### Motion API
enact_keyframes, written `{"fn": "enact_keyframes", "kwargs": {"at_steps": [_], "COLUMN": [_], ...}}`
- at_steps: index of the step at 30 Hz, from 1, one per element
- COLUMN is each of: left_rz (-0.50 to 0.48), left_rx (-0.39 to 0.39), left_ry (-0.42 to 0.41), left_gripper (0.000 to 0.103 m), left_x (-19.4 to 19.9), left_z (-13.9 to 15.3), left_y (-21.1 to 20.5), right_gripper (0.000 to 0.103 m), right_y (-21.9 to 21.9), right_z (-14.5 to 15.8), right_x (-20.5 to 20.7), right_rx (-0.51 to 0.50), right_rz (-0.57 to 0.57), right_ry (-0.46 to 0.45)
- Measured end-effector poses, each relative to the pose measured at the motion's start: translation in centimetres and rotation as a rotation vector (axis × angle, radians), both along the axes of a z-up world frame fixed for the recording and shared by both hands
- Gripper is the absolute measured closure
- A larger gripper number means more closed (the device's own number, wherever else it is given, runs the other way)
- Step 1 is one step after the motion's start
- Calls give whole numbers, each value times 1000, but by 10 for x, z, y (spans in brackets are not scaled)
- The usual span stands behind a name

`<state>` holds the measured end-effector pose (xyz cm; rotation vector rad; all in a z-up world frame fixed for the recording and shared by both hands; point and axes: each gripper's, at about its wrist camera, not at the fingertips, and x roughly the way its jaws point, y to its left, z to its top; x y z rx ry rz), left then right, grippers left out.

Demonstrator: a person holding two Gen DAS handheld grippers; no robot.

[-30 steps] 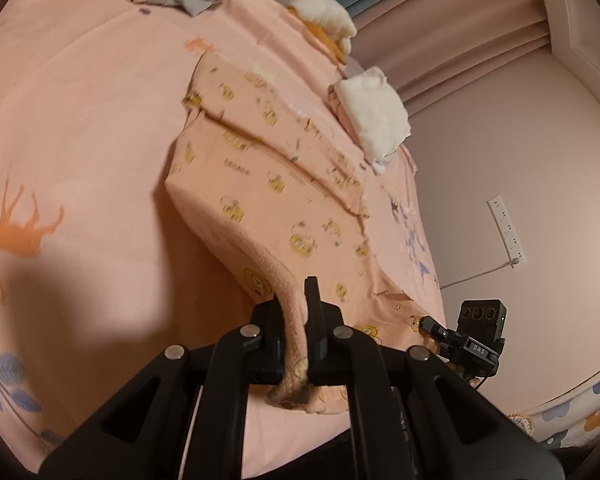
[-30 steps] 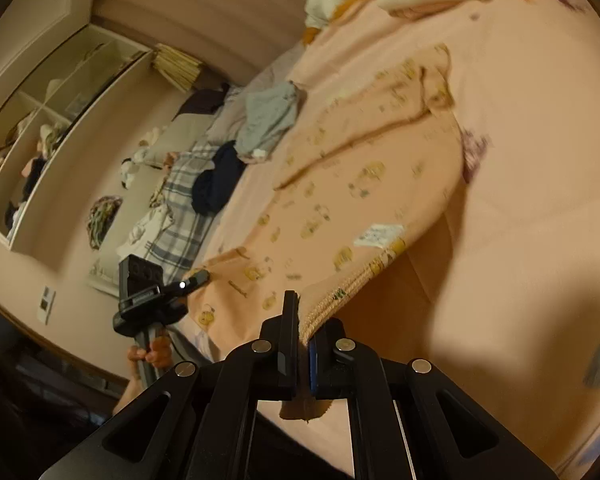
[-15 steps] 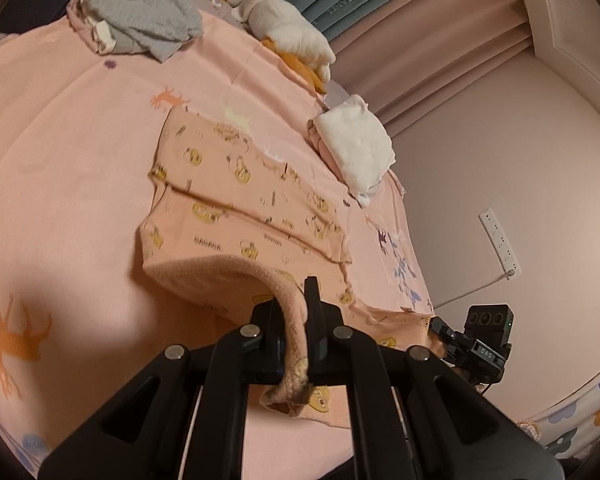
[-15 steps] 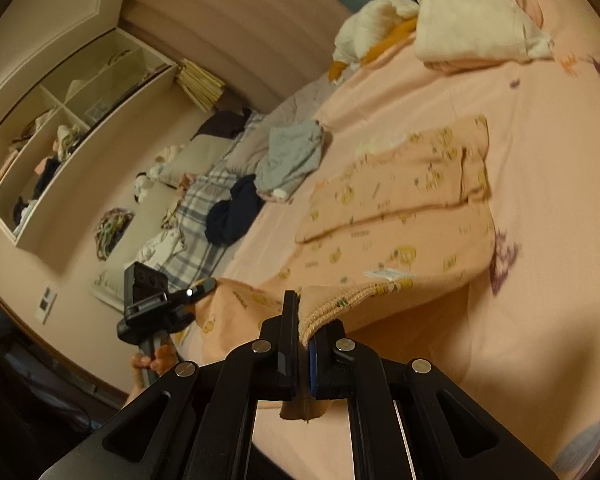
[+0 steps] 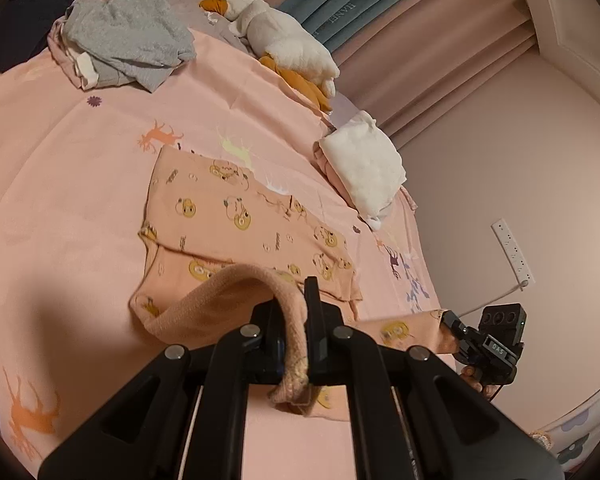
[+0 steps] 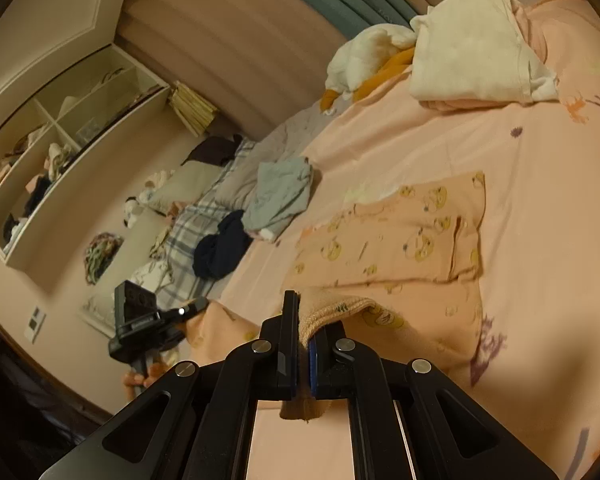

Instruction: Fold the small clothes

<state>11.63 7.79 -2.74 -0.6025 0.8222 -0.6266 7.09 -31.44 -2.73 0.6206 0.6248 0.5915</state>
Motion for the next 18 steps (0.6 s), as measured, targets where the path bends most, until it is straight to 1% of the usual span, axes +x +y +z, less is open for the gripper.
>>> {"fn": "enact_keyframes", "kwargs": {"at_steps": [9,18], "left_rz": [-3,2], "left_rx": [7,2], "left_ry": [-3,-4], "left_gripper": [98,98], "left_x": [26,51], "left_z": [-2,0], "left_y": [-8,-11], "right_gripper": [97,97], "right_y": [-3,-13], "right_z": [3,3], "right_x": [24,44], "right_rx": [-3,3], "right_rz": [-6,-38], "right_ry": [-3,9]}}
